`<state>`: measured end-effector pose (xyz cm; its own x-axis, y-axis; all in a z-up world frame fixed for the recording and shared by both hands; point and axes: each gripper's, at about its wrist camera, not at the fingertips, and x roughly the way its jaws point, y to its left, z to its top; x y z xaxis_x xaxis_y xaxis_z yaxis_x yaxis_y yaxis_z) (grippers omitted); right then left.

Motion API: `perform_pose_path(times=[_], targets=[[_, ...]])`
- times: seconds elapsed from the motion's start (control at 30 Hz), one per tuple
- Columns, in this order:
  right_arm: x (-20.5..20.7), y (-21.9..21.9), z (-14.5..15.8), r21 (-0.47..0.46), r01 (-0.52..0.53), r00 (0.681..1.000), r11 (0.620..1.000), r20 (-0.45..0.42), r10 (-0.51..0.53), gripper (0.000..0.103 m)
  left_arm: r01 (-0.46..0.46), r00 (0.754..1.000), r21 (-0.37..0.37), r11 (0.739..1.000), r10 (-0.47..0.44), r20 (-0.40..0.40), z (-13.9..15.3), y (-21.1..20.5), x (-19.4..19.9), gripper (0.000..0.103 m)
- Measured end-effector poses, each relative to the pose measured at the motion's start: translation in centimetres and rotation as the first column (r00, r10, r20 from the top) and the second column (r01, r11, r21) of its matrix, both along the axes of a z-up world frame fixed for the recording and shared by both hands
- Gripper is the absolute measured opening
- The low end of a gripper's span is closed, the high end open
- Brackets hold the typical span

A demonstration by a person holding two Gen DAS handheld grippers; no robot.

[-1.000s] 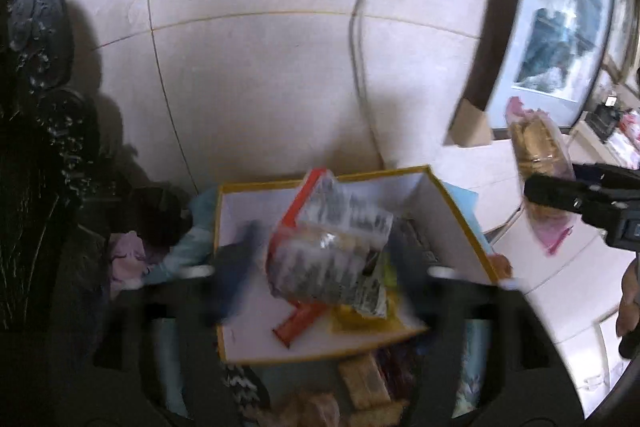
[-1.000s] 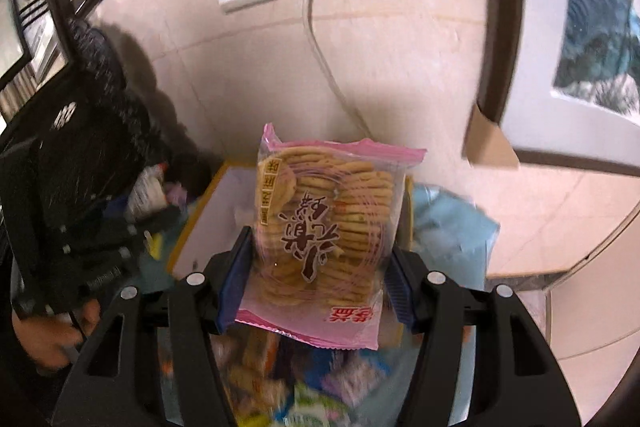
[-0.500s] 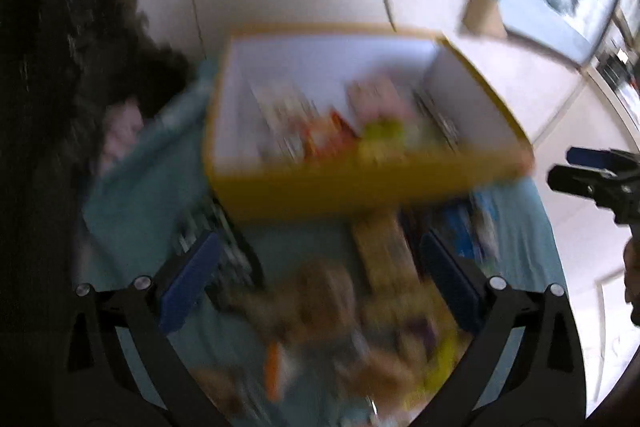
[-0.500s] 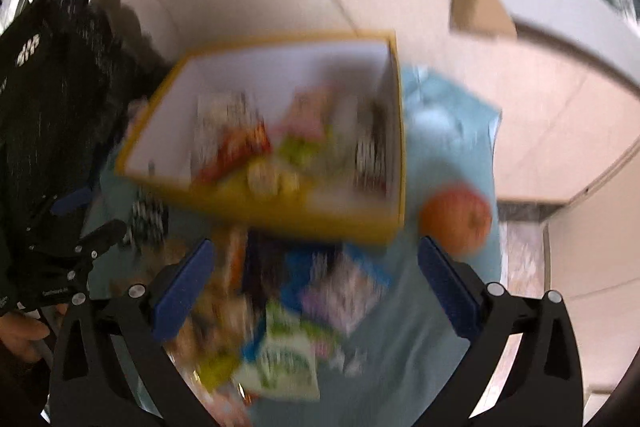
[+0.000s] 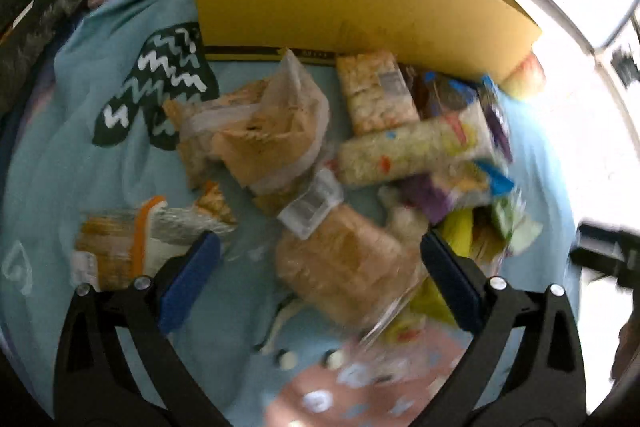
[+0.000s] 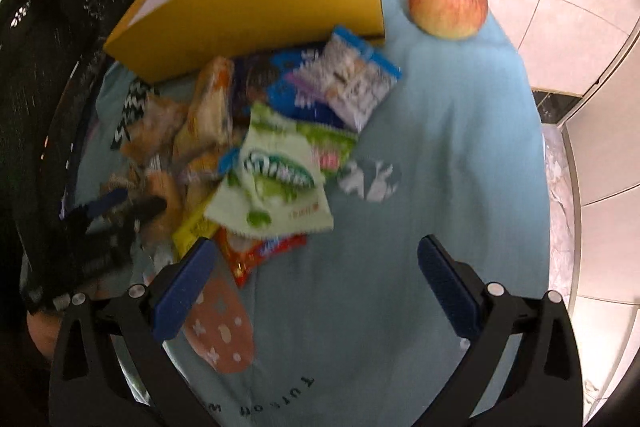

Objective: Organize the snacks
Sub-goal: 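Move both tools back from the box to the snack pile, then grasp the clear bread bag with the left tool while the right tool grasps the green candy bag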

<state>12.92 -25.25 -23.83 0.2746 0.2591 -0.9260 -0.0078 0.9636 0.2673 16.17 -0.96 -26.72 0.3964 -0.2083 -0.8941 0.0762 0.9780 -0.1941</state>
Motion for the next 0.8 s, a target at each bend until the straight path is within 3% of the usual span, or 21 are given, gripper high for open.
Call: perform_pose_path(times=[0.07,0.2,0.33,0.37,0.63,0.73,0.8], targets=[[-0.4,0.2,0.0,-0.01,-0.005,1.0,1.0,-0.004,0.005,0.102,-0.039,0.999,0.003,0.999,0.039,-0.036,-1.0,-0.2,0.5,0.101],[-0.7,0.4,-0.1,-0.048,-0.029,1.0,0.998,0.007,0.029,0.102,-0.02,0.999,0.02,1.0,0.021,-0.039,-1.6,0.0,0.3,0.101],[-0.5,1.1,-0.4,-0.093,-0.059,0.997,0.994,0.034,0.062,0.102,0.069,0.998,0.036,0.997,-0.07,0.01,-0.8,0.5,-2.0,0.074],[-0.3,1.2,-0.5,-0.085,-0.054,0.998,0.995,0.037,0.058,0.102,0.085,0.996,0.038,0.996,-0.085,0.013,-0.7,0.8,-2.5,0.072],[3.4,2.6,-1.4,0.021,0.005,1.0,1.0,0.026,-0.006,0.102,0.127,0.991,0.077,0.989,-0.13,0.027,-0.9,2.3,-4.8,0.073],[5.4,2.9,-2.6,0.039,0.057,0.998,0.998,-0.005,-0.057,0.102,0.13,0.991,0.072,0.989,-0.133,0.032,-1.1,2.4,-4.9,0.077],[6.2,3.1,-3.6,0.03,0.075,0.997,0.997,-0.03,-0.074,0.102,0.124,0.991,0.086,0.989,-0.127,0.032,-1.5,2.5,-4.1,0.086]])
